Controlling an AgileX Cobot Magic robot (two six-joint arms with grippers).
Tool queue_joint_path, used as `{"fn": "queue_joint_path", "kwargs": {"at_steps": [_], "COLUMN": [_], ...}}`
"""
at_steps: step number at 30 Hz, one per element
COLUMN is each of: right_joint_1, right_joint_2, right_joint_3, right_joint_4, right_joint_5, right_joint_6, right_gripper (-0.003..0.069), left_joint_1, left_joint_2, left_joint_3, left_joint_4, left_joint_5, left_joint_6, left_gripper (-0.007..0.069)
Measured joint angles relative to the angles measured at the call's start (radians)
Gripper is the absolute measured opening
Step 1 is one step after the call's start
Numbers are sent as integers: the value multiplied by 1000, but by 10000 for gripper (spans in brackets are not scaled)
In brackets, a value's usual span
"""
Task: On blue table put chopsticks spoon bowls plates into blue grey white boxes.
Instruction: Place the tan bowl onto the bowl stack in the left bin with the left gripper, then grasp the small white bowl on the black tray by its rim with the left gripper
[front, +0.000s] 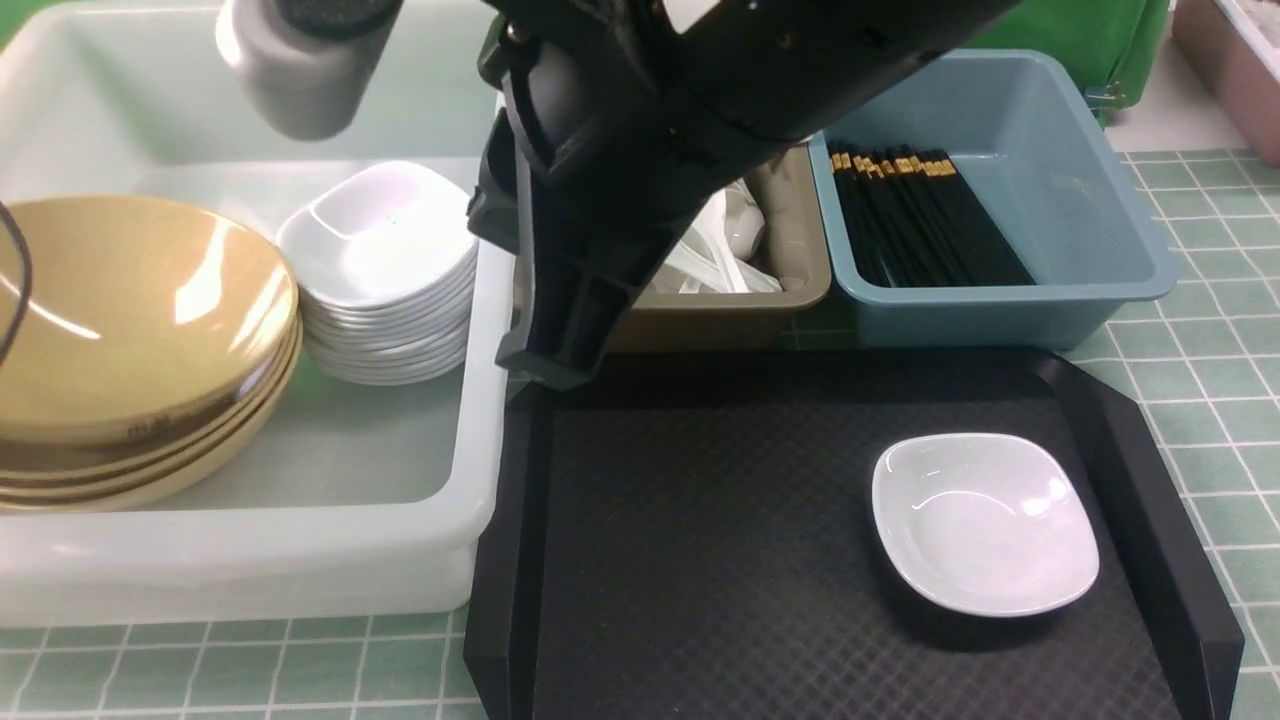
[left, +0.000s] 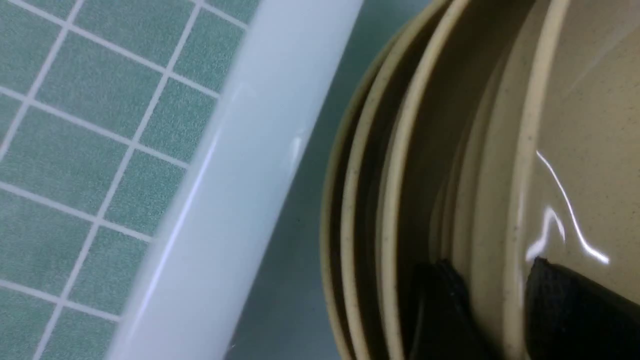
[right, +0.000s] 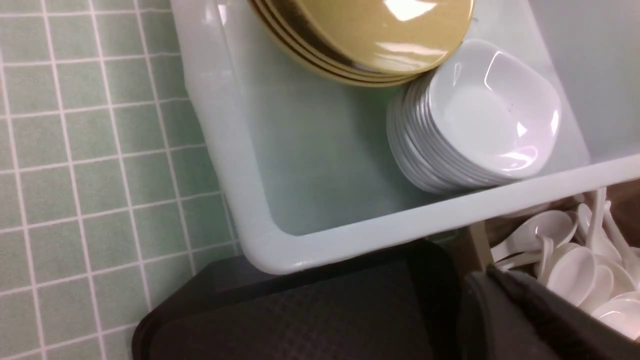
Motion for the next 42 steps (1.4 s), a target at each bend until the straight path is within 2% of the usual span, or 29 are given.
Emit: {"fn": "queue_joint_path", "kwargs": {"at_steps": [2,3,4,5,7,10,15,19,21,23,24,27,28,30,33,35,37,42], "right_joint_1": [0,0,0,0,0,0,0,0,-9,-38,-68,-155,-161,-228,-296,-331,-372,-392], "right_joint_2": [0,0,0,0,0,0,0,-8,-23,-42,-61,-124,-130,-198,-290,-349,-448,-618], "right_joint_3": [0,0,0,0,0,0,0,0,0,9,28,122,122,247,387,473,604,790], "right_joint_4": [0,0,0,0,0,-9,-45,-93,-175,-205,-218,-233,-234,-236,-236,-236,-236,-227], "right_joint_5": [1,1,1,1,8,32,71,113,158,163,163,165,165,165,165,167,163,161], "right_joint_6": [-1,-1,-1,-1,-2,-2,-2,29,97,146,169,219,221,257,297,317,346,385], "right_gripper": [36,36,36,36,36,36,36,36,36,36,36,36,36,36,36,36,36,36], "left_joint_1": [0,0,0,0,0,0,0,-36,-159,-287,-383,-615,-631,-820,-1005,-1081,-1200,-1319], "left_joint_2": [4,4,1,1,-7,-27,-96,-158,-200,-214,-215,-190,-187,-136,-56,-10,86,266], "left_joint_3": [0,0,-6,-6,-40,-94,-216,-245,-250,-250,-250,-250,-250,-250,-250,-250,-252,-331], "left_joint_4": [4,3,3,3,12,46,66,36,4,-14,-23,-8,-3,36,73,82,82,87], "left_joint_5": [-1,-1,7,9,45,82,164,200,212,216,220,223,223,212,156,111,15,-37], "left_joint_6": [1,1,1,1,1,-12,-61,-80,-64,-50,-42,-36,-35,-27,-30,-44,-64,-74], "left_gripper": [286,293,356,356,442,498,514,514,514,511,510,503,500,476,456,454,454,454]}}
